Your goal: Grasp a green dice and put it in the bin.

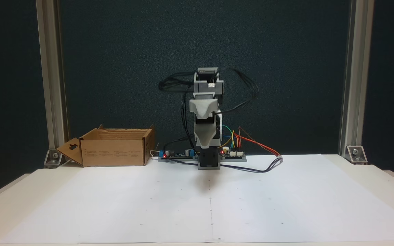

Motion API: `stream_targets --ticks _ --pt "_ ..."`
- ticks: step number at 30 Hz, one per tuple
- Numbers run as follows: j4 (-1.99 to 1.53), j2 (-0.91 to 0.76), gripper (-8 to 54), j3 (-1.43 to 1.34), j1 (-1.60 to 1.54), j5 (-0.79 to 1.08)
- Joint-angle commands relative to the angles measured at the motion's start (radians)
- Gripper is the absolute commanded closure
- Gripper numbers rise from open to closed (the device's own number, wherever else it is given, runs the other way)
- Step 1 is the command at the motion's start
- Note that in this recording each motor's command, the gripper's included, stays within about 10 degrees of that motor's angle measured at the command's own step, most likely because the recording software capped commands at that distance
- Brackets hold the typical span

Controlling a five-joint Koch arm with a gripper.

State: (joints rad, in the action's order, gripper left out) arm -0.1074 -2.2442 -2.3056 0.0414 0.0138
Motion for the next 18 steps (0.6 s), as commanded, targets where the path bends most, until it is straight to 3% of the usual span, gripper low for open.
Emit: stream_targets --ticks 1,18 --pt "0.164 -0.064 1.2 -0.025 -0.009 -0.041" --pt "0.897 -0.123 1.5 -0.497 -0.018 -0.029"
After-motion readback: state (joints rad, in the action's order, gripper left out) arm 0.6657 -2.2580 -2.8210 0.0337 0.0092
